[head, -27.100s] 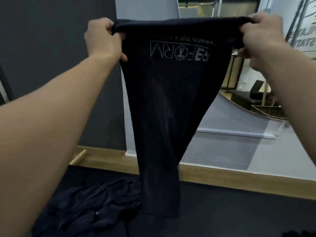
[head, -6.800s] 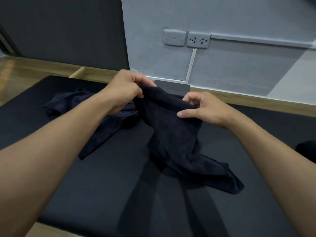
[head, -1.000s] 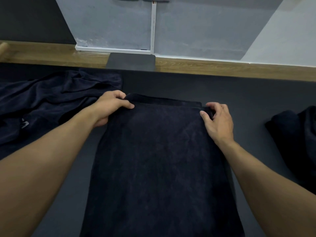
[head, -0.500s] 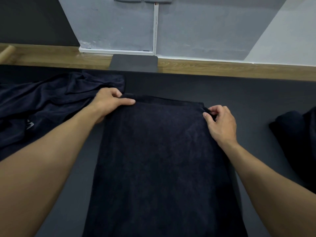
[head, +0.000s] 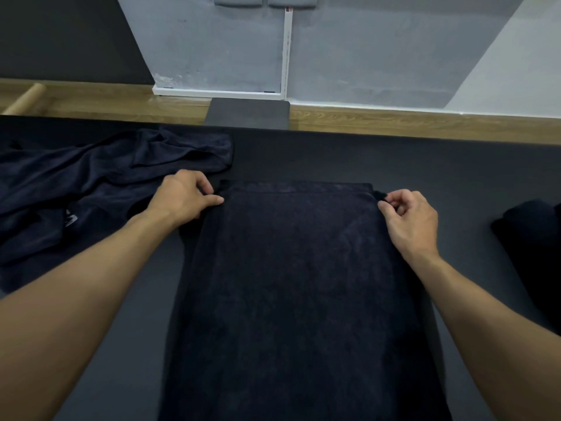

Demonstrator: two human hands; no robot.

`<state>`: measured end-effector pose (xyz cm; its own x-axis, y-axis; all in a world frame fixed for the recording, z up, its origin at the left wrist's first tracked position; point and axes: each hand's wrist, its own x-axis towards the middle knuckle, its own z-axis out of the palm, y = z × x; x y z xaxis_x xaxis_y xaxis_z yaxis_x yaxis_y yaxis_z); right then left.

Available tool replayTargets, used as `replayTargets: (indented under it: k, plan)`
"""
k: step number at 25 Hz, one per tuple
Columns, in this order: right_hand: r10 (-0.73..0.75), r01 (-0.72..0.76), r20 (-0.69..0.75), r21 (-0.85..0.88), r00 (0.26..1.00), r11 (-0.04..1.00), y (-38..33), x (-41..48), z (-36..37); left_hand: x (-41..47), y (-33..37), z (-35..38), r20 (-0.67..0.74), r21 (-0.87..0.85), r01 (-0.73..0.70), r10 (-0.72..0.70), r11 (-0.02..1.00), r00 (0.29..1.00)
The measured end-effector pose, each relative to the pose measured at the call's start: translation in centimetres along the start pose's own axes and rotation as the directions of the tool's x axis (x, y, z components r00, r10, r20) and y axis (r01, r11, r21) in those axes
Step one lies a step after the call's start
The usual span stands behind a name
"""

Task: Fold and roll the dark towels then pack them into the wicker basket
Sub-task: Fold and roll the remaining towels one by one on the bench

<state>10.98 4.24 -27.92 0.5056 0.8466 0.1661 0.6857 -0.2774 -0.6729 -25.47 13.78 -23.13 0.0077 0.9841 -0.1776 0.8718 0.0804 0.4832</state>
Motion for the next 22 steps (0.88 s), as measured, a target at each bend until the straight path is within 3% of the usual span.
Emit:
replayTargets:
  k: [4, 9, 12, 14, 17, 22]
  plan:
    - [0.045, -0.044, -0.014, 0.075, 0.999, 0.996, -0.1, -0.2, -0.2, -0.2, 0.4, 0.2, -0.152, 0.061, -0.199, 0.206, 0.978, 0.967]
    - [0.095, -0.090, -0.031, 0.144, 0.995, 0.986, -0.4, -0.2, -0.4, 0.7, 0.5, 1.1, -0.052, 0.072, -0.084, 0.088, 0.994, 0.995]
    - [0.109, -0.101, -0.041, 0.162, 0.993, 0.982, -0.3, -0.2, -0.3, 0.7, 0.4, 0.6, -0.134, 0.108, -0.195, 0.208, 0.975, 0.969]
    - [0.108, -0.100, -0.040, 0.161, 0.993, 0.982, -0.3, -0.2, -0.4, 0.7, 0.4, 0.5, -0.056, 0.182, -0.290, 0.304, 0.940, 0.951]
    - [0.104, -0.097, -0.034, 0.162, 0.994, 0.982, -0.4, -0.3, -0.4, 0.7, 0.0, 0.5, 0.072, 0.292, -0.210, 0.197, 0.933, 0.978]
    - [0.119, -0.112, -0.029, 0.177, 0.992, 0.978, -0.5, -0.3, -0.4, 0.9, -0.1, -0.4, -0.082, 0.166, -0.253, 0.269, 0.953, 0.960]
